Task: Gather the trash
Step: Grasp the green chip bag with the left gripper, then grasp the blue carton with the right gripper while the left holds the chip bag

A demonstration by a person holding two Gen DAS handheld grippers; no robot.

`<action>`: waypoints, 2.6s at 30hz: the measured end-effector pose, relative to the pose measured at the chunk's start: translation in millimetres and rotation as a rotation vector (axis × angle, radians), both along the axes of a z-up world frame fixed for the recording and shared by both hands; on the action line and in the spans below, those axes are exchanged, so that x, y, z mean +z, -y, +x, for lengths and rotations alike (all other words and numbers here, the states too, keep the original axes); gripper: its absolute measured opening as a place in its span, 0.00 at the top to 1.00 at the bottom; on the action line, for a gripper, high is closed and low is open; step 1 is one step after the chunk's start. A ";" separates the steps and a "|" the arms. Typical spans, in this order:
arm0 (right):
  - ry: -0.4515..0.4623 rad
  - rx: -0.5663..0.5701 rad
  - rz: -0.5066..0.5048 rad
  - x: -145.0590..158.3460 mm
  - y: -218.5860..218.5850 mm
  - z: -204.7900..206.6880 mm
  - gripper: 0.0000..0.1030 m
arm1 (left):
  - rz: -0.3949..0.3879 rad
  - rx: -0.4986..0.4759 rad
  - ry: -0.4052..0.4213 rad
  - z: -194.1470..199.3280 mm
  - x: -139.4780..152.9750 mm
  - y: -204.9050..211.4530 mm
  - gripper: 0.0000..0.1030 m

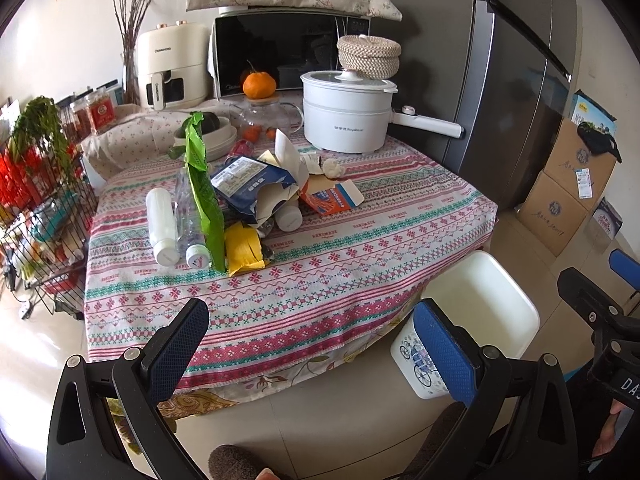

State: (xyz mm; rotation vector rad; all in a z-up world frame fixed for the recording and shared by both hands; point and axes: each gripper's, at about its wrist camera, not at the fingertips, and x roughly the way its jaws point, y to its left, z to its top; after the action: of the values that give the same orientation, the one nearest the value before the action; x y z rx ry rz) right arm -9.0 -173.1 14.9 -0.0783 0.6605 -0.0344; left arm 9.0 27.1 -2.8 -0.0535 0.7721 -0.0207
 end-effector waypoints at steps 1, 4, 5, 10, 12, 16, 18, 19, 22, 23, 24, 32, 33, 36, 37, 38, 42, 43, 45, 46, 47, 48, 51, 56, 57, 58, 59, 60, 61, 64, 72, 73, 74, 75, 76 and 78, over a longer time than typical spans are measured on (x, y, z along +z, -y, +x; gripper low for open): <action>-0.001 0.004 0.001 -0.2 -0.9 1.3 0.00 | -0.014 0.001 -0.002 2.7 0.3 -4.3 0.00; -0.004 0.024 0.002 1.0 -4.9 7.2 0.00 | -0.040 0.019 -0.010 14.7 0.4 -20.6 0.00; -0.001 0.032 0.001 2.0 -6.6 9.0 0.00 | -0.046 0.034 -0.010 19.7 0.6 -27.5 0.00; -0.003 0.098 -0.022 3.2 -17.5 26.7 0.00 | -0.043 0.055 0.003 52.5 3.1 -59.6 0.01; -0.027 0.127 -0.013 1.9 -19.5 39.8 0.00 | -0.081 0.061 -0.008 70.0 0.0 -73.9 0.05; -0.086 0.201 0.022 -2.6 -26.1 72.5 0.00 | -0.069 0.089 -0.012 105.7 -12.7 -90.9 0.11; -0.111 0.232 0.026 -5.4 -31.6 89.1 0.00 | -0.061 0.102 -0.013 121.4 -21.1 -97.6 0.17; -0.120 0.248 0.030 -7.2 -34.5 96.3 0.00 | -0.068 0.108 -0.017 128.6 -25.9 -100.9 0.18; -0.168 0.303 0.083 -15.0 -41.8 118.5 0.00 | -0.097 0.123 -0.024 145.8 -38.5 -110.1 0.27; -0.185 0.323 0.108 -17.6 -43.6 126.1 0.00 | -0.106 0.130 -0.025 150.5 -41.8 -113.0 0.32; -0.198 0.343 0.134 -21.1 -45.9 132.8 0.00 | -0.112 0.139 -0.029 155.3 -45.0 -115.7 0.39; -0.307 0.420 0.281 -46.7 -65.7 188.1 0.10 | -0.175 0.171 -0.049 164.5 -53.5 -134.9 0.88; -0.316 0.427 0.300 -50.2 -69.3 193.7 0.12 | -0.187 0.168 -0.039 161.2 -51.0 -136.8 0.89; -0.344 0.438 0.355 -61.0 -81.2 208.9 0.20 | -0.194 0.162 0.005 149.6 -39.6 -140.1 0.90; -0.350 0.443 0.383 -65.0 -84.2 212.3 0.28 | -0.190 0.162 0.022 145.1 -35.5 -141.6 0.90; -0.357 0.445 0.408 -69.2 -87.4 216.1 0.33 | -0.188 0.164 0.039 140.7 -31.8 -143.7 0.90; -0.383 0.453 0.512 -88.3 -100.5 229.2 0.47 | -0.205 0.173 0.077 127.1 -23.6 -154.5 0.90; -0.390 0.459 0.541 -93.6 -103.6 231.6 0.47 | -0.217 0.176 0.078 124.8 -23.6 -157.4 0.90; -0.407 0.466 0.600 -104.6 -110.2 235.6 0.47 | -0.241 0.181 0.073 121.8 -24.6 -162.7 0.90; -0.414 0.467 0.627 -109.6 -113.4 237.2 0.47 | -0.251 0.184 0.071 120.5 -25.3 -164.9 0.90; -0.416 0.467 0.652 -114.1 -116.5 238.7 0.47 | -0.259 0.187 0.069 119.6 -25.9 -166.8 0.90; -0.415 0.463 0.673 -118.6 -119.5 239.9 0.47 | -0.266 0.189 0.068 118.8 -26.2 -168.0 0.90; -0.402 0.444 0.735 -129.6 -127.9 246.2 0.47 | -0.274 0.189 0.064 117.7 -26.9 -169.6 0.90; -0.385 0.399 0.771 -143.6 -144.9 259.7 0.47 | -0.273 0.191 0.059 118.7 -29.1 -170.8 0.90; -0.379 0.399 0.784 -146.1 -147.8 262.0 0.49 | -0.273 0.192 0.057 119.5 -29.7 -171.6 0.90; -0.368 0.399 0.797 -146.9 -150.5 263.2 0.52 | -0.274 0.193 0.054 120.0 -30.4 -171.8 0.90; -0.360 0.401 0.806 -147.4 -153.1 264.7 0.54 | -0.276 0.194 0.052 120.5 -31.3 -172.2 0.90; -0.354 0.403 0.813 -147.3 -156.0 266.0 0.57 | -0.277 0.195 0.050 121.1 -31.8 -172.5 0.90; -0.352 0.402 0.815 -148.0 -159.2 267.5 0.61 | -0.278 0.197 0.049 121.2 -32.1 -172.6 0.90; -0.353 0.401 0.825 -150.3 -164.8 273.0 0.71 | -0.280 0.197 0.056 120.0 -30.5 -173.7 0.90; -0.311 0.442 0.867 -123.7 -151.6 266.5 0.85 | -0.255 0.188 0.105 112.9 -15.7 -166.7 0.90; -0.305 0.445 0.878 -118.9 -147.4 264.6 0.85 | -0.252 0.189 0.108 112.1 -14.8 -165.5 0.90; -0.297 0.446 0.887 -113.4 -142.5 262.7 0.85 | -0.253 0.189 0.109 111.4 -14.1 -164.4 0.90; -0.289 0.448 0.895 -108.2 -137.9 261.0 0.85 | -0.255 0.188 0.109 110.9 -13.8 -163.5 0.90; -0.285 0.451 0.897 -103.2 -133.8 259.7 0.85 | -0.256 0.186 0.108 109.9 -13.5 -162.1 0.90; -0.290 0.447 0.904 -96.0 -126.8 258.7 0.85 | -0.253 0.179 0.107 107.6 -13.1 -158.6 0.90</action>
State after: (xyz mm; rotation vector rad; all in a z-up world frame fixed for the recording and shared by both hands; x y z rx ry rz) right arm 249.6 -46.3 -81.1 0.6519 0.8823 0.7143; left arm 116.6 185.6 -16.0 -0.3586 0.6517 0.0489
